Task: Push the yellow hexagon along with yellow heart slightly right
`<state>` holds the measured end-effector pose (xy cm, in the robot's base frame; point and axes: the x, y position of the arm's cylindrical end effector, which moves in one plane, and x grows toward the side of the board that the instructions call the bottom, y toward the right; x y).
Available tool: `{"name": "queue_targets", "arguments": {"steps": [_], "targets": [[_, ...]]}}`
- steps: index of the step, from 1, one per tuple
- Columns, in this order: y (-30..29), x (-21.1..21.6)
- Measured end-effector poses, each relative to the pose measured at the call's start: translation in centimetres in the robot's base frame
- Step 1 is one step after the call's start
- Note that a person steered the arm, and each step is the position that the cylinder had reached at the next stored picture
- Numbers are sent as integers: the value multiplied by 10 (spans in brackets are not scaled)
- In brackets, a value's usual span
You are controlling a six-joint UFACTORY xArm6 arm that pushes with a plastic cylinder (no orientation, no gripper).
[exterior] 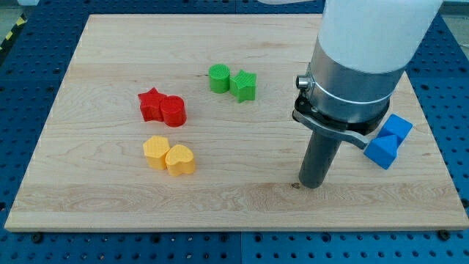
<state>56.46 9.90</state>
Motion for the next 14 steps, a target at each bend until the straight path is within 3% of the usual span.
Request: {"name": "queue_targets", "arguments": {"steps": [4, 5, 6, 10, 13, 14], "targets": [[2, -1], [18, -45], [22, -55], [21, -58], [-166, -65], [-211, -88]]}}
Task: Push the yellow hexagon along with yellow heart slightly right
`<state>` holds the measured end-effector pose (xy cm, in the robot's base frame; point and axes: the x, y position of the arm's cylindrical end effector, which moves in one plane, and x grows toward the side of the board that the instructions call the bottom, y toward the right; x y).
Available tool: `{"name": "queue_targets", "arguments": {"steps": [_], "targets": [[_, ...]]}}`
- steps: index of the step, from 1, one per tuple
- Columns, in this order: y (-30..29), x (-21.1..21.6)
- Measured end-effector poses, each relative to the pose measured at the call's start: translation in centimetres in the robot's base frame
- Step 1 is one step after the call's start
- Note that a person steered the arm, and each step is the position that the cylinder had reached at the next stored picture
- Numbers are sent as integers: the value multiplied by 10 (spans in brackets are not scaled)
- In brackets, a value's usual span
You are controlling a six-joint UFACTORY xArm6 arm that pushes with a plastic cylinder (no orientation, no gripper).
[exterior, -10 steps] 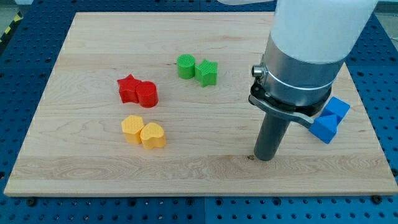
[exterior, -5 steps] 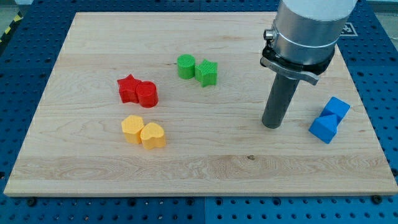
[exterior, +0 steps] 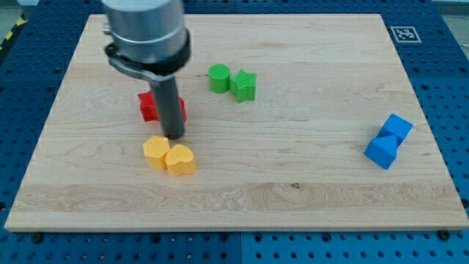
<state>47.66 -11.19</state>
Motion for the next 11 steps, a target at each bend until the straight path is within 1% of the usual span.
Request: {"name": "queue_targets", "arguments": {"steps": [2, 3, 4, 6, 7, 8, 9, 11], "targets": [[-34, 5], [-35, 20], [-32, 31], [-8, 35], [-8, 41], [-8, 59], [-8, 67], [11, 68]]}}
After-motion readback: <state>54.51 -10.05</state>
